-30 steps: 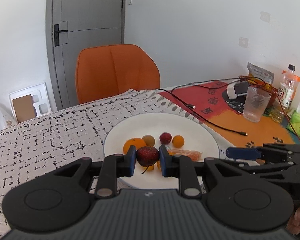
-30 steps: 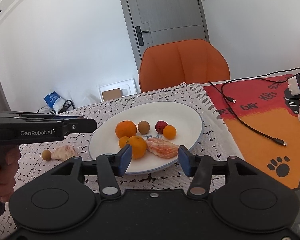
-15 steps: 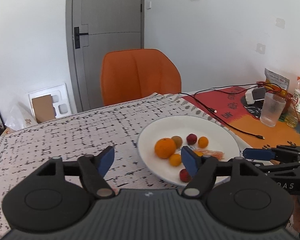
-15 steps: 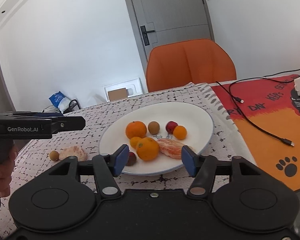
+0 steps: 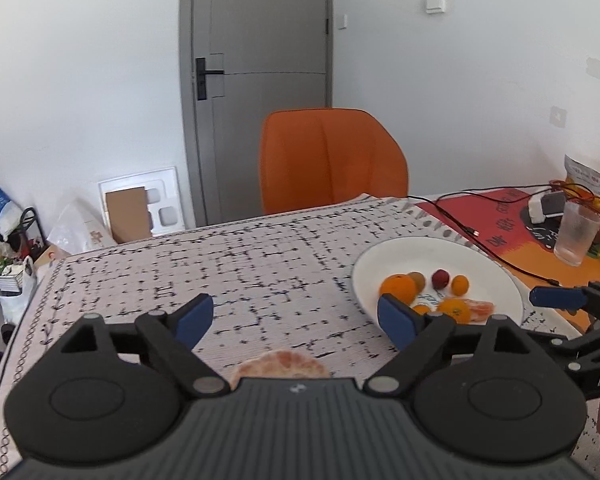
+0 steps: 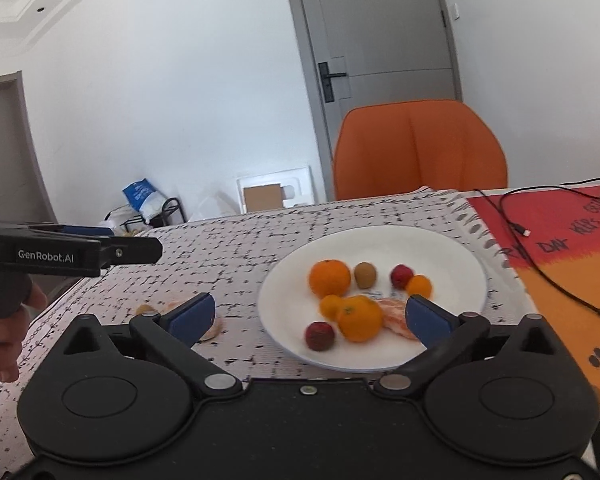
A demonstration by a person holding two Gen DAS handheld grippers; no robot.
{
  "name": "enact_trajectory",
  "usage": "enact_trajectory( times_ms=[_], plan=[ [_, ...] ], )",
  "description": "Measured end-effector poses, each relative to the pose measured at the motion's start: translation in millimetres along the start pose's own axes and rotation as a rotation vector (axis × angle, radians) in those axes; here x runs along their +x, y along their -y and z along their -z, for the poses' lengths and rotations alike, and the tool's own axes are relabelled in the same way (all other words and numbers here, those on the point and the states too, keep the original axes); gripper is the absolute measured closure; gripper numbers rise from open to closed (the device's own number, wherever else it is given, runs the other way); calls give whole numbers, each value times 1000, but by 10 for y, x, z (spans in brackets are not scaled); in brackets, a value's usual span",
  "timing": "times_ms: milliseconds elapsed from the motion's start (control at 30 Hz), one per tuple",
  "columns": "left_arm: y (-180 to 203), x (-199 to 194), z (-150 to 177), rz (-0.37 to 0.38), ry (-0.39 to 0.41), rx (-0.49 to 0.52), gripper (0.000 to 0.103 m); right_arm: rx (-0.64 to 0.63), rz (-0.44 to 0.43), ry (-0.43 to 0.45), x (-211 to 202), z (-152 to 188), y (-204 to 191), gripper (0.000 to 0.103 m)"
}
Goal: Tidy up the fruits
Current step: 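Withdraw both open tools toward the pomelo segment and yellow fruit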
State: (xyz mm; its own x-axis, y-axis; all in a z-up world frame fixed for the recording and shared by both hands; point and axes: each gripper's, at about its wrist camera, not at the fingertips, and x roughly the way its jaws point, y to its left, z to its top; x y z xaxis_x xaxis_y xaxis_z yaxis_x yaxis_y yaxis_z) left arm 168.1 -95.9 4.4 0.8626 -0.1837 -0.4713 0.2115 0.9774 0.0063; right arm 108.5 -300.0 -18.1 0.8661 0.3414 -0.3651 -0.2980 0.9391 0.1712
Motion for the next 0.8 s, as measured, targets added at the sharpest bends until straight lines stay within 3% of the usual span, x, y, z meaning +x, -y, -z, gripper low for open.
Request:
enact_trajectory(
  times_ms=[600, 800],
  plan=[
    [-532, -116, 254, -60, -14, -112, 13, -68, -32, -49, 219, 12, -392, 0],
    [-635, -109, 366, -91, -9, -112, 3, -82, -50, -68, 337, 32, -512, 0]
  ],
)
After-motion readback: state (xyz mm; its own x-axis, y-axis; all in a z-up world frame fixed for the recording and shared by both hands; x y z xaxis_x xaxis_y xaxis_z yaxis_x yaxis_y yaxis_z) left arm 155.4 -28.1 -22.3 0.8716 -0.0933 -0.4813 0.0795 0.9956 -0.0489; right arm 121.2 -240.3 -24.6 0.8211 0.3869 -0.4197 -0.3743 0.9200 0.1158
